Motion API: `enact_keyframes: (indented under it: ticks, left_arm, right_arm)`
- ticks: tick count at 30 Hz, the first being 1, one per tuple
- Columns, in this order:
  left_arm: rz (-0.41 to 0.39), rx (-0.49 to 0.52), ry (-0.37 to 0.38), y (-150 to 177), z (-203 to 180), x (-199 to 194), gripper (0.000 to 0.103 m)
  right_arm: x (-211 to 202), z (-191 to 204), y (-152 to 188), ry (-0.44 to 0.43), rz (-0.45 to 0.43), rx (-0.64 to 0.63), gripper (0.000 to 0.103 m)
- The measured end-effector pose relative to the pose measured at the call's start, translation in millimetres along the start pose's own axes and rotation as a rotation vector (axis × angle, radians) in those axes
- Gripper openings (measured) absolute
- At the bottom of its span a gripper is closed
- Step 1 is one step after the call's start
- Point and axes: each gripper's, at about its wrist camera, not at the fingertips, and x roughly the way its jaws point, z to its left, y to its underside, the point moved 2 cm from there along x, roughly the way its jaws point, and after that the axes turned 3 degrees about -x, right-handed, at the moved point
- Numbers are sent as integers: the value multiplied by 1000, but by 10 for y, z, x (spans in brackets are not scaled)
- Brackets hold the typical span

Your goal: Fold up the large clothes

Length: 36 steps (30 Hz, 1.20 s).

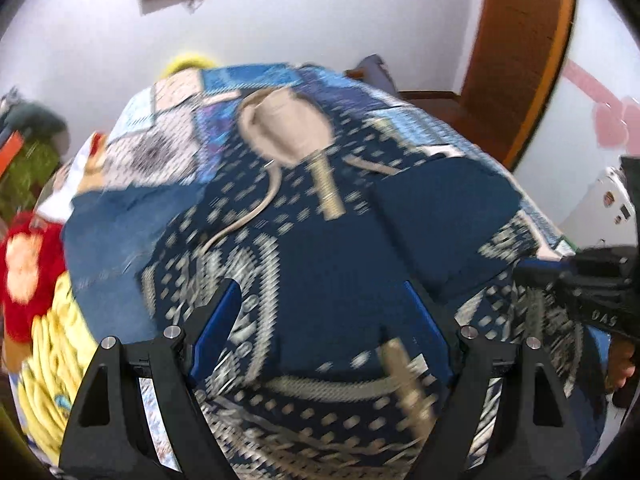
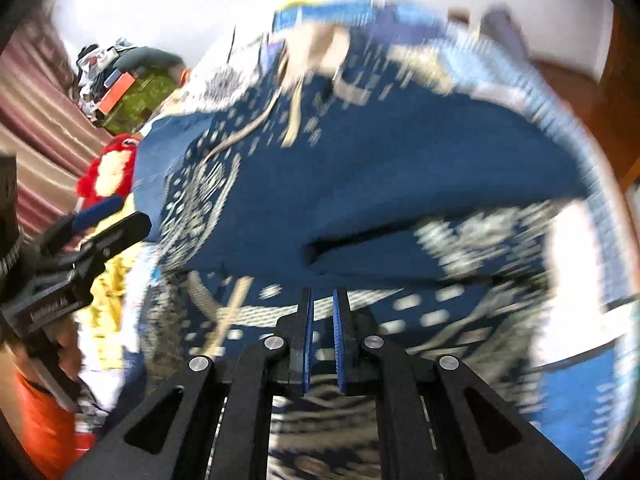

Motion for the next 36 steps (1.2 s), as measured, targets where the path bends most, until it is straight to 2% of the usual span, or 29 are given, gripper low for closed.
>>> enact_keyframes:
  ticks: [4, 8, 13, 15, 19, 21, 24, 26, 28, 29, 32, 36]
  left_arm:
    - [-10, 69, 63, -269, -468, 96, 82]
    - [16, 145, 122, -475, -961, 316, 82]
    - [97, 263, 163, -605, -1637, 788, 82]
    - [142, 301, 192, -622, -1872, 1001, 82]
    - [195, 372, 194, -597, -2238, 1376, 81]
    - [206, 411, 161, -582, -2379, 1553, 76]
    - [202, 459, 88, -568, -2481, 1748, 59]
    - [170, 481, 60, -580, -2487, 1762, 33]
    - [151, 458, 86, -638, -2432, 1698, 15]
    - [147, 434, 113, -675, -2390, 1652, 10]
    - [111, 339, 187, -836, -2194, 1426, 9]
    - [0, 236, 241, -1075, -1807, 937, 8]
  right_arm:
    - [-496, -455, -60, 110, -126, 17, 6]
    - [-847, -998, -61, 179, -188, 84, 6]
    - [-995, -1605, 35, 266, -196, 175, 6]
    - [-978, -1815, 117, 266, -186, 224, 6]
    - [-824, -2109, 271, 254, -142, 303, 6]
    - [-717, -2209, 336, 248, -119, 330, 6]
    - [-583, -2261, 405, 233, -90, 352, 6]
    - [-520, -2256, 431, 227, -83, 358, 6]
    - [-474, -2241, 434, 221, -76, 357, 6]
    - [-455, -2227, 426, 218, -73, 353, 5]
    - [-416, -2161, 382, 226, -71, 328, 6]
    - [-394, -2035, 290, 220, -80, 291, 5]
